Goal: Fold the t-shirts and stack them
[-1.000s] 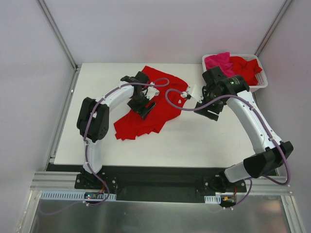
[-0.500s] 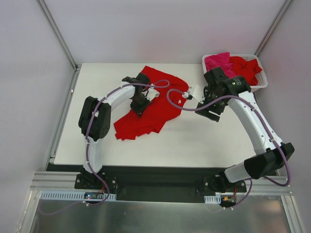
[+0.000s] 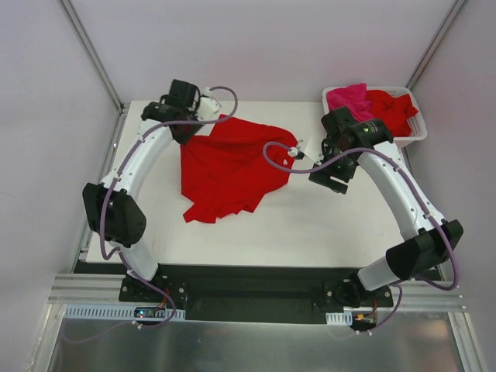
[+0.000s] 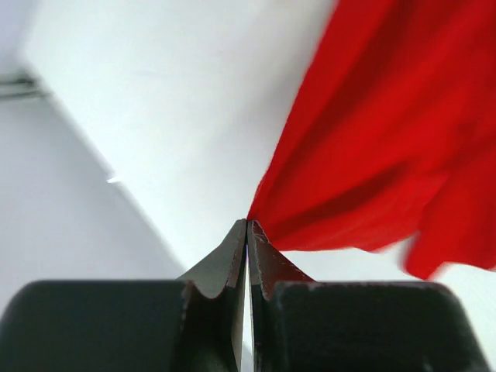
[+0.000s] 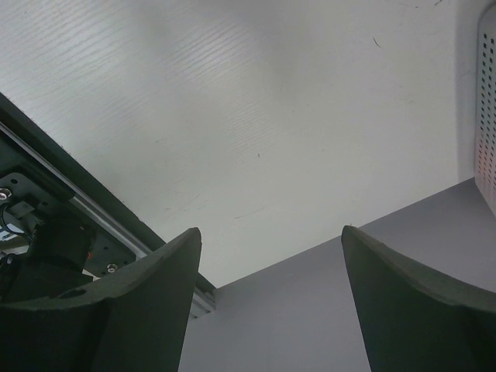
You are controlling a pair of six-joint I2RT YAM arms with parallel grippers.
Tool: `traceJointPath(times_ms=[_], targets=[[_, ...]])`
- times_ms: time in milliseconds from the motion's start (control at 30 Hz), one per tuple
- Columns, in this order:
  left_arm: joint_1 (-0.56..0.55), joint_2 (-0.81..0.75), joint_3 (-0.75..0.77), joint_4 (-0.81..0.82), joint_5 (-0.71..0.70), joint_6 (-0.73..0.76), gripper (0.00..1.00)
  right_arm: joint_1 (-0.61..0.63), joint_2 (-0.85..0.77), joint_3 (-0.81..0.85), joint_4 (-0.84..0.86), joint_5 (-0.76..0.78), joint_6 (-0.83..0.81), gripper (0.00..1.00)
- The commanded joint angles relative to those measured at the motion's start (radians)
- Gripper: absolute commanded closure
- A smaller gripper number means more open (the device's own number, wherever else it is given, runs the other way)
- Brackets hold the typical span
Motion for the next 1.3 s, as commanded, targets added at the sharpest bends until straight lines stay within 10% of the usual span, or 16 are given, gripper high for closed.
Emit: traceJointPath(times_ms=[0, 100, 167, 200, 733, 967, 1267], targets=[[0.164, 0.067, 0.143, 0.159, -0.188, 0.206, 1.00, -0.004, -0.001, 0.040, -0.097, -0.017, -0.008, 0.24], [0.215, 0.148, 0.203, 0.312, -0.250, 0.341, 0.87, -0.003, -0.003, 0.035, -0.101, -0.022, -0.008, 0.23], [0.228, 0.186, 0.182, 0.476, -0.322, 0.445, 0.46, -0.004, -0.003, 0.030, -0.109, -0.027, -0.010, 0.23], [0.229, 0.197, 0.176, 0.516, -0.346, 0.473, 0.01, -0.003, 0.002, 0.030, -0.112, -0.028, -0.011, 0.23], [0.072, -0.162, -0.398, 0.345, -0.195, 0.237, 0.01, 0.038, 0.082, 0.165, -0.062, -0.091, -0.019, 0.21], [0.169, -0.104, -0.370, 0.155, -0.003, -0.071, 0.01, 0.144, 0.336, 0.355, 0.103, -0.117, 0.045, 0.23], [0.356, -0.077, -0.338, 0.124, 0.068, -0.114, 0.01, 0.314, 0.688, 0.607, 0.186, -0.215, 0.182, 0.32]])
